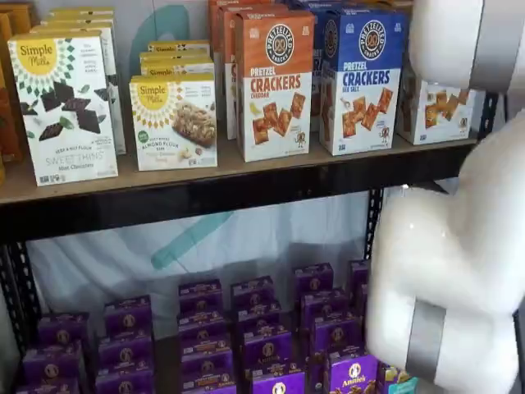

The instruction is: Retrieve the yellow and white box located on the top shelf, the sixth one from the left

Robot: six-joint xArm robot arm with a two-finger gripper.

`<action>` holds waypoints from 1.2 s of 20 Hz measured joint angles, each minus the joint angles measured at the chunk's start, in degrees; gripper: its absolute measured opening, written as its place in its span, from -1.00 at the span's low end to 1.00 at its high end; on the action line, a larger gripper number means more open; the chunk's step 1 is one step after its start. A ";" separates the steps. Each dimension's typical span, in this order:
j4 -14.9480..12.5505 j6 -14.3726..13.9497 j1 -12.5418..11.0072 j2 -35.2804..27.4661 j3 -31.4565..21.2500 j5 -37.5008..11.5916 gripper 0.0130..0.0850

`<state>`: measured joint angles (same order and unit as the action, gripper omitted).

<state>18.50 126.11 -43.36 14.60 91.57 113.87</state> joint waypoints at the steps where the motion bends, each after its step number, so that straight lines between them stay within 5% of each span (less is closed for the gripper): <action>1: -0.79 0.01 0.31 0.14 -0.12 -0.21 1.00; 3: -5.95 0.17 2.61 2.02 -2.02 -1.74 1.00; 9: -5.84 0.63 2.07 4.38 -4.82 -2.26 1.00; 18: 8.74 -0.68 -4.77 2.02 1.01 -0.04 1.00; 24: 13.24 -2.22 -6.67 -0.46 5.76 0.74 1.00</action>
<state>31.74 123.90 -50.03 14.14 97.32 114.60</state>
